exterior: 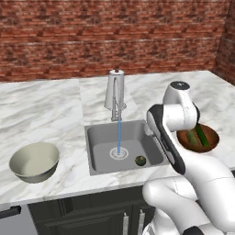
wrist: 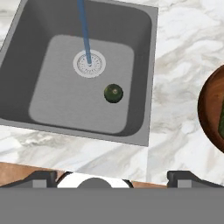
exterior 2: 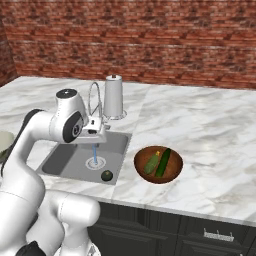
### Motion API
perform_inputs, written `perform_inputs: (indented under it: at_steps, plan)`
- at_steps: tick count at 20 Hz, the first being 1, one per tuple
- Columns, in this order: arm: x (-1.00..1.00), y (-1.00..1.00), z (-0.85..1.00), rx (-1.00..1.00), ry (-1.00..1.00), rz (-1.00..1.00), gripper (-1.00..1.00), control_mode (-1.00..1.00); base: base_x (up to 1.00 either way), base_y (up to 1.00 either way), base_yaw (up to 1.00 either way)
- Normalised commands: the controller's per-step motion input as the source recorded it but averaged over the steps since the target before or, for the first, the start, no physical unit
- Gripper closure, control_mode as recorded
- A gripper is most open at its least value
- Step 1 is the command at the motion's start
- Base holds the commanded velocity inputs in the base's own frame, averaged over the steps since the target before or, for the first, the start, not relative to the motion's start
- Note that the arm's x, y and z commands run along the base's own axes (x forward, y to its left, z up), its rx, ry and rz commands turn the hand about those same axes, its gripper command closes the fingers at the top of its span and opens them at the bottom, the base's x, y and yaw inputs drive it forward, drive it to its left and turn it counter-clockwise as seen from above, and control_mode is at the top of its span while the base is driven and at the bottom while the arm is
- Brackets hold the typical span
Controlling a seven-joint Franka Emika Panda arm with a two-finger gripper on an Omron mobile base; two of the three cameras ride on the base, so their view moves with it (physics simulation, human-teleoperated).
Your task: Pick the cucumbers from the sink and place them in one bowl. Place the squash in the other bowl. Then turn off the sink faucet.
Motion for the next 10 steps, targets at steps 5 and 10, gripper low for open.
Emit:
perform_inputs:
  at_steps: [5, 10]
  plan:
    - [0.00, 0.34, -0.12, -0.04, 0.05, 0.03, -1.00, -1.00, 0.00, 0.00, 0.00]
    - [0.00, 0.17, -0.25, -0.07, 0.04, 0.00, -1.00, -1.00, 0.00, 0.00, 0.00]
